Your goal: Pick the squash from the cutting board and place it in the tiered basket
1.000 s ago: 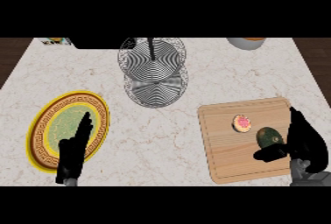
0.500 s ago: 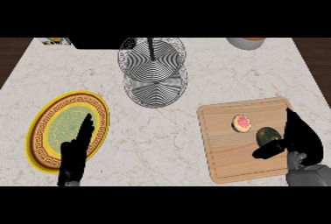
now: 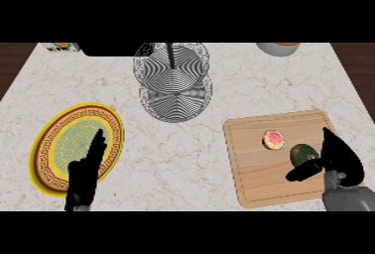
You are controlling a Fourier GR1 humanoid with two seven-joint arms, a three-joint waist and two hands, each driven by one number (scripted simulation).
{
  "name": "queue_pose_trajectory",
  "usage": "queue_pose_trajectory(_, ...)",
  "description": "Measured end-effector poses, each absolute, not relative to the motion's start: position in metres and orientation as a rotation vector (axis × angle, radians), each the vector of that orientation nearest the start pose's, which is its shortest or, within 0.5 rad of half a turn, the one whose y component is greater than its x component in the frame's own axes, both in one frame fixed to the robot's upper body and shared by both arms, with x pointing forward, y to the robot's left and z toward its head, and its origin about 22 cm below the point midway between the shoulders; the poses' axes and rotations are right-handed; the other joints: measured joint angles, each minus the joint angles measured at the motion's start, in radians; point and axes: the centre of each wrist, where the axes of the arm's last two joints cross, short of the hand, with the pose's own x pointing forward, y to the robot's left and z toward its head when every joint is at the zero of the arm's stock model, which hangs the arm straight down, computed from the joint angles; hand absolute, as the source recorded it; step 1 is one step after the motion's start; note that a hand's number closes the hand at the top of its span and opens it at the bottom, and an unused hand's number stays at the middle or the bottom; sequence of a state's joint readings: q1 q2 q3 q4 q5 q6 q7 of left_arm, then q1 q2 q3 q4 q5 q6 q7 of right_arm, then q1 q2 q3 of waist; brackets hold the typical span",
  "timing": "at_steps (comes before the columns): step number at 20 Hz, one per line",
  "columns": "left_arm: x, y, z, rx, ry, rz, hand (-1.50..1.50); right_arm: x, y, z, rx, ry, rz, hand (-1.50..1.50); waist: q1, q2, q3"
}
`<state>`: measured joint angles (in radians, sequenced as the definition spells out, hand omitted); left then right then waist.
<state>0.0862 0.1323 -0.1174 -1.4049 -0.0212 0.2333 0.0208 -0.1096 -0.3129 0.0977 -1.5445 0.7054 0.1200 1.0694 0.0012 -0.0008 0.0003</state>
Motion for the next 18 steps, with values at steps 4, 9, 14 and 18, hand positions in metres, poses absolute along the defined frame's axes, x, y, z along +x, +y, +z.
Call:
queue_pose_trajectory(4, 0.211, 0.245, -0.053, 0.256, -1.305, -0.019, 0.0, 0.265, -0.27, 0.02, -0.928, -0.459, 0.459, -1.5, 0.001, 0.0, 0.0)
queue_pose_trajectory(9, 0.211, 0.246, -0.055, 0.253, -1.307, -0.018, 0.0, 0.26, -0.271, 0.011, -0.915, -0.441, 0.463, 1.5, 0.0, 0.0, 0.0)
queue_pose_trajectory(14, 0.213, 0.243, -0.056, 0.252, -1.306, -0.023, 0.0, 0.265, -0.275, 0.0, -0.932, -0.432, 0.463, 1.5, 0.0, -0.002, -0.002)
queue_pose_trajectory(18, 0.215, 0.242, -0.057, 0.257, -1.311, -0.02, 0.0, 0.27, -0.279, -0.007, -0.946, -0.466, 0.479, 1.5, -0.001, -0.003, -0.005)
